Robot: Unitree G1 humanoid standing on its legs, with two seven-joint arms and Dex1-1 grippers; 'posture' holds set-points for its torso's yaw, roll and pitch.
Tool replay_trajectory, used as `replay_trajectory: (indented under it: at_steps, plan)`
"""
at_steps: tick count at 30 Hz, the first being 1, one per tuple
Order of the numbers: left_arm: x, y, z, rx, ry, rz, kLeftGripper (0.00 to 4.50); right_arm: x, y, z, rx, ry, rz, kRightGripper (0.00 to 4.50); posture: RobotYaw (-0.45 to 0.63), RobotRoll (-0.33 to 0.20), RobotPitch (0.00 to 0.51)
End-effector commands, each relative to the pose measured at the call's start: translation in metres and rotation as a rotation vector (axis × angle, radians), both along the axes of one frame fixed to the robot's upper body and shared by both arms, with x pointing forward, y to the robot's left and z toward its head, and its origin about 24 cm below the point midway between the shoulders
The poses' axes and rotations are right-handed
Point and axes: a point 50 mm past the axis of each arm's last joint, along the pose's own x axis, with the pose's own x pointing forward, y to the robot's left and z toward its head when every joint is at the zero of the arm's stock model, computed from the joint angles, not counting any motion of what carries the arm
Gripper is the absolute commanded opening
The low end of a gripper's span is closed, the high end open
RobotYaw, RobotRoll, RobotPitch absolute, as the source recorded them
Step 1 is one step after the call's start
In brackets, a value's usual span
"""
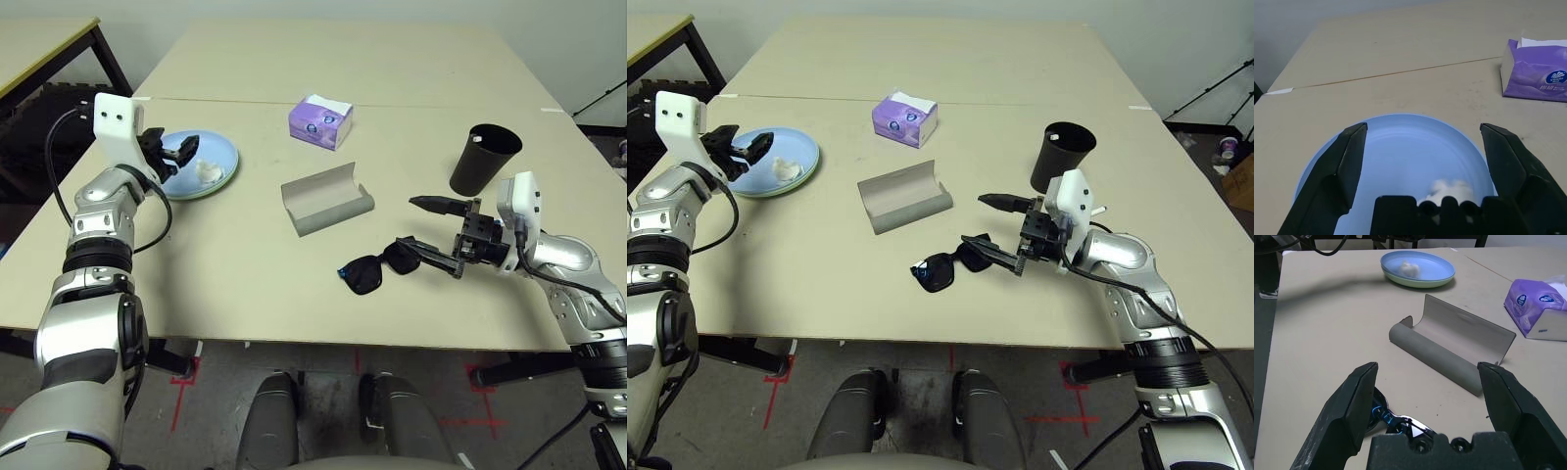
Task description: Organize and tidy the items on the table.
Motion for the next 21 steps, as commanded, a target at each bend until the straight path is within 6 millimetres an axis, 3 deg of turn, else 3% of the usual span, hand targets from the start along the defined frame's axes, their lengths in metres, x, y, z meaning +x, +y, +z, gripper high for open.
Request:
replay_trajectory:
  at_steps: [1, 6, 11, 21]
  plan:
    - [0.002, -0.003, 0.004, 0.015, -0.007, -0.022, 4.48, 0.001, -0.003, 0.002, -0.007, -0.006, -0.012, 4.50, -0.02, 0.000, 0.094]
    - [0.001, -0.005, 0.005, 0.031, -0.011, -0.052, 4.48, 0.003, -0.004, 0.003, -0.008, -0.012, -0.022, 4.50, -0.02, 0.000, 0.090]
    - [-0.004, -0.017, 0.005, 0.048, -0.041, -0.203, 4.48, 0.004, -0.006, 0.003, 0.008, -0.012, -0.040, 4.50, -0.02, 0.000, 0.094]
    - [-0.038, -0.050, -0.026, 0.106, 0.061, -0.630, 4.48, 0.005, -0.004, 0.003, -0.009, -0.005, -0.018, 4.50, 0.01, 0.000, 0.107]
